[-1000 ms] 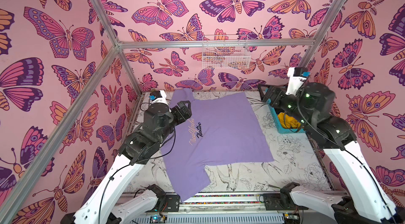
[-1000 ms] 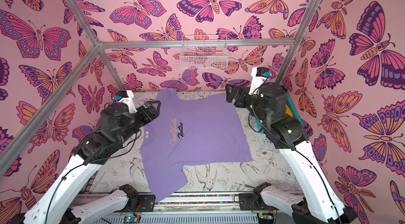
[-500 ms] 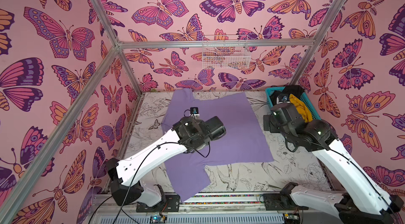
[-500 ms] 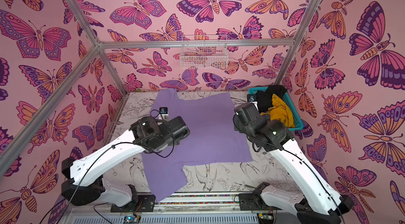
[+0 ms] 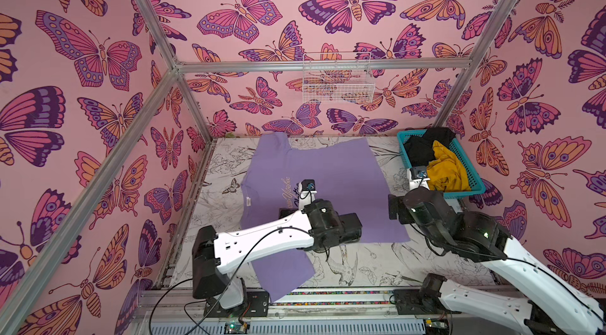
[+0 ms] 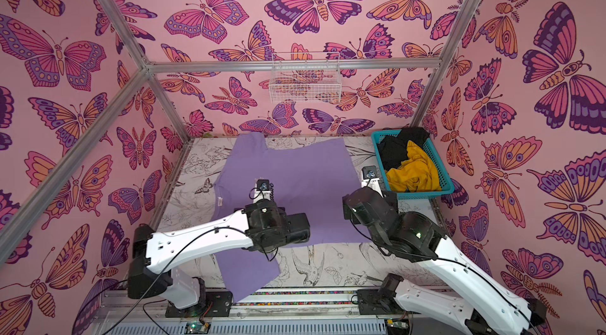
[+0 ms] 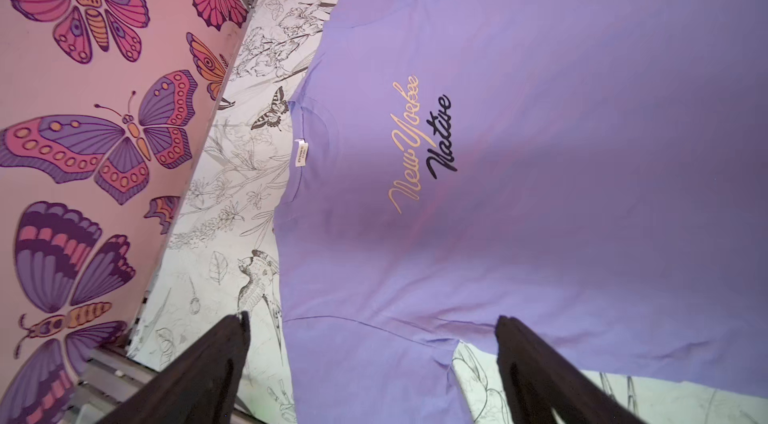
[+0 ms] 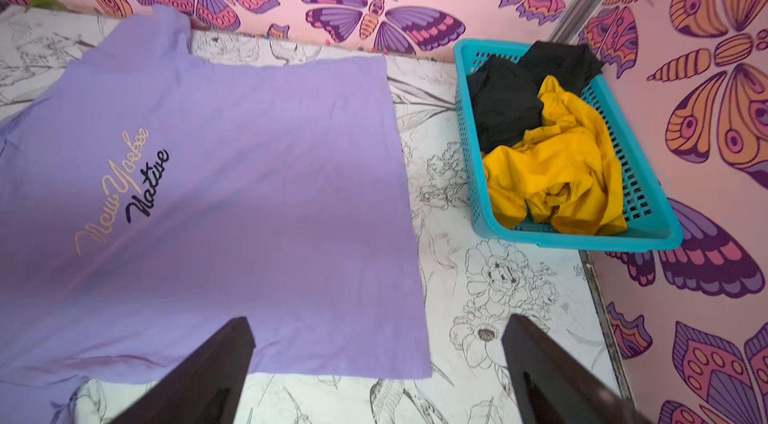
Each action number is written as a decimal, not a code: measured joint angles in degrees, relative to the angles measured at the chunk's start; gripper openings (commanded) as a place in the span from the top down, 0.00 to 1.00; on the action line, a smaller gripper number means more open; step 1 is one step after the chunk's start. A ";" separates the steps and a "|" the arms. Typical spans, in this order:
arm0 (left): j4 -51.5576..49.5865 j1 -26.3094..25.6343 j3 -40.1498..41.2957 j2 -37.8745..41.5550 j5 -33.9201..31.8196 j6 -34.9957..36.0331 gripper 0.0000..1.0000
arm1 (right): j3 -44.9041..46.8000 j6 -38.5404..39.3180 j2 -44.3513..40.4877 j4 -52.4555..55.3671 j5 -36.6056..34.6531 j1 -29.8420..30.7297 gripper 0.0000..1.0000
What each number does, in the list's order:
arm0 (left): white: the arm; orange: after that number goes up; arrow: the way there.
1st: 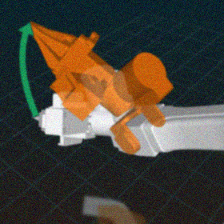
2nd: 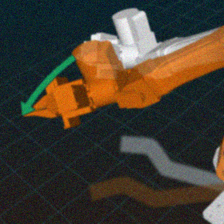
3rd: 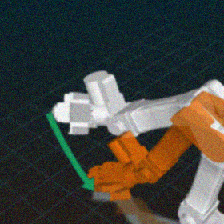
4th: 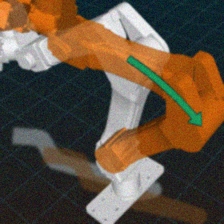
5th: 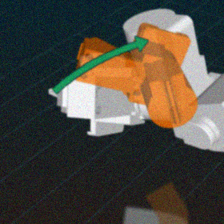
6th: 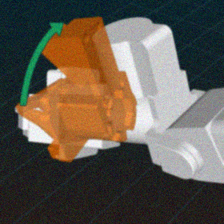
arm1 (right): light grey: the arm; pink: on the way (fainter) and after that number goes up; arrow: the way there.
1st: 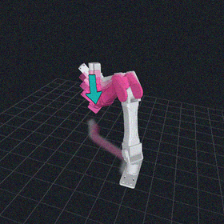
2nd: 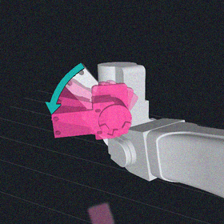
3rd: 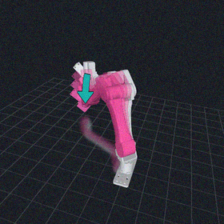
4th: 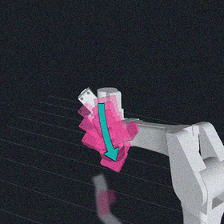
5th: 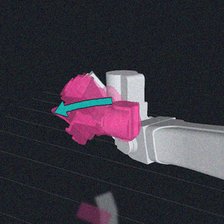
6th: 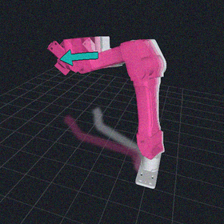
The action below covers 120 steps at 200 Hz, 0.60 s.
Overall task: Fold and stack t-shirts
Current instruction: Fold the T-shirt.
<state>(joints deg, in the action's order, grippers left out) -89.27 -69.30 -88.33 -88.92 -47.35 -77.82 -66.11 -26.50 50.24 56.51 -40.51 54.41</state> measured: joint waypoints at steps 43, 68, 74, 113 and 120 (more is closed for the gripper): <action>11.28 26.91 12.55 18.80 22.18 15.23 0.10 | 2.27 7.06 5.53 -3.23 -2.05 -4.17 0.43; 8.02 30.84 7.61 16.35 25.68 20.61 0.18 | -1.11 9.79 13.35 -4.22 -1.64 -12.11 0.36; 7.65 31.04 7.26 14.34 25.92 21.64 0.19 | -1.57 10.51 14.80 -4.24 -1.01 -14.14 0.37; 8.24 31.17 13.42 -1.62 31.82 26.03 0.30 | -3.63 11.17 22.27 -0.22 4.55 -25.83 0.32; 9.22 31.21 14.82 -3.50 34.12 26.84 0.31 | -3.61 11.17 22.80 0.48 6.36 -27.54 0.30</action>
<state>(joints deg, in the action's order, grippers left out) -80.05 -38.09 -73.52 -92.42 -13.23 -50.98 -69.71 -15.33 73.03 56.99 -34.15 26.87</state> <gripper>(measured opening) 0.702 0.677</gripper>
